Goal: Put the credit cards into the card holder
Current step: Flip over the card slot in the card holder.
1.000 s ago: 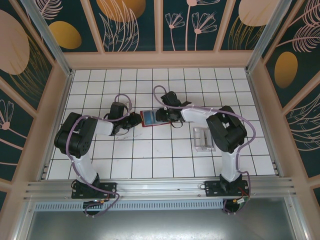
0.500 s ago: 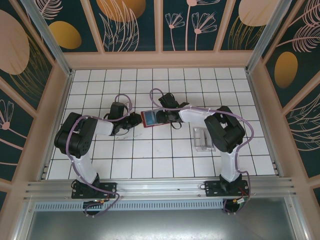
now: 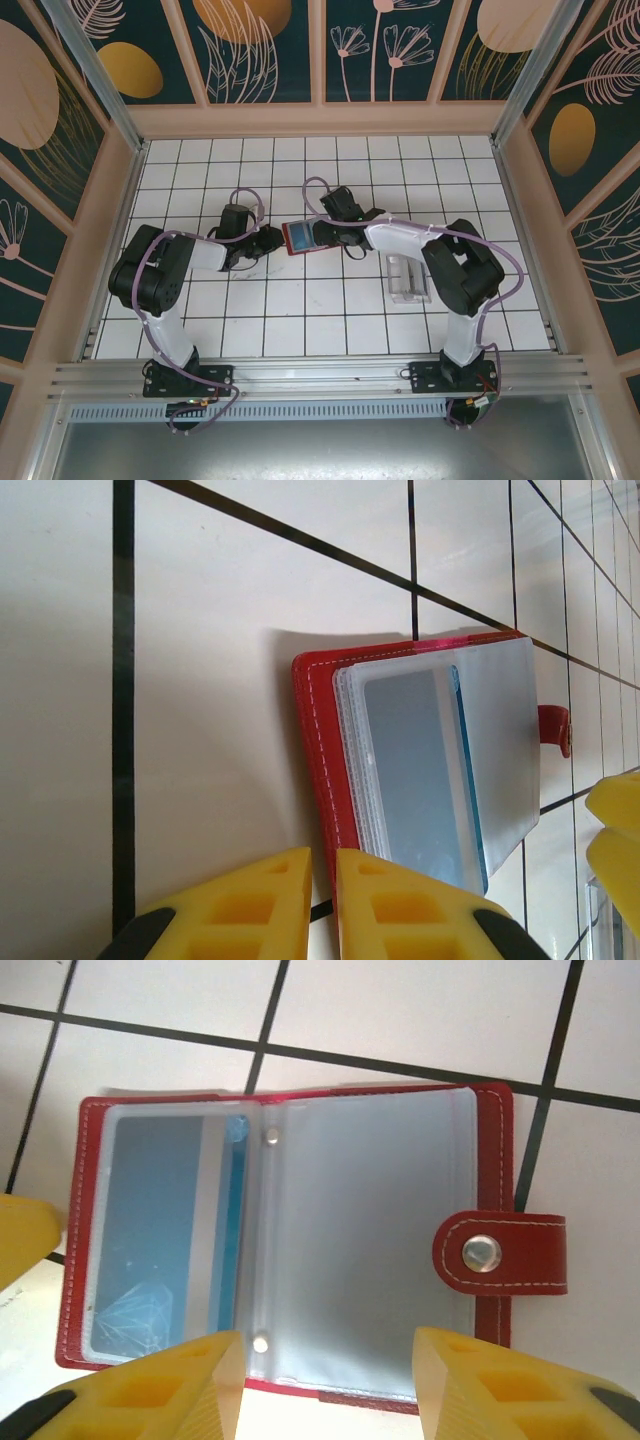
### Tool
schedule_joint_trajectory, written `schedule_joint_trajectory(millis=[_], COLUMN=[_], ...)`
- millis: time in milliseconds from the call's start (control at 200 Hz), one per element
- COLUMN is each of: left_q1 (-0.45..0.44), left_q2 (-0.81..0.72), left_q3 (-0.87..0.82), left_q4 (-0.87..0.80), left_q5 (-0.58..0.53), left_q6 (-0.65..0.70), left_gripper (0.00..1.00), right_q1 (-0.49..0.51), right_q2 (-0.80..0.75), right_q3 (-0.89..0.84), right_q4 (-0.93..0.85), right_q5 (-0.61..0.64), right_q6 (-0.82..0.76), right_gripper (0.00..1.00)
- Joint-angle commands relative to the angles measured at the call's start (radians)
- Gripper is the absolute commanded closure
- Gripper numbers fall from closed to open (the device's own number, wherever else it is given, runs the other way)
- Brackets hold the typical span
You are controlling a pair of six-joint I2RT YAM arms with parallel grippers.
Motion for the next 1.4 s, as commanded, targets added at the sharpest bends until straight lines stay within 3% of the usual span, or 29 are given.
schedule_joint_trajectory(millis=[0, 155, 430, 841, 1396], left_q1=[-0.018, -0.017, -0.018, -0.017, -0.018], left_q2=[0.013, 0.012, 0.014, 0.027, 0.024], left_q3=[-0.016, -0.018, -0.013, -0.006, -0.007], left_q4=[-0.110, -0.112, -0.112, -0.104, -0.109], left_q5=[0.042, 0.040, 0.039, 0.048, 0.050], left_q6=[0.014, 0.013, 0.012, 0.008, 0.011], left_gripper=[0.83, 0.83, 0.82, 0.82, 0.83], right_q1=[-0.004, -0.001, -0.001, 0.002, -0.076], right_q2=[0.029, 0.051, 0.076, 0.106, 0.075], right_q3=[0.006, 0.006, -0.004, 0.008, -0.058], right_q4=[0.003, -0.006, -0.016, 0.017, 0.226], right_q5=[-0.007, 0.052, 0.071, -0.013, -0.343], right_q6=[-0.011, 0.002, 0.003, 0.028, 0.166], right_gripper=[0.51, 0.46, 0.46, 0.55, 0.60])
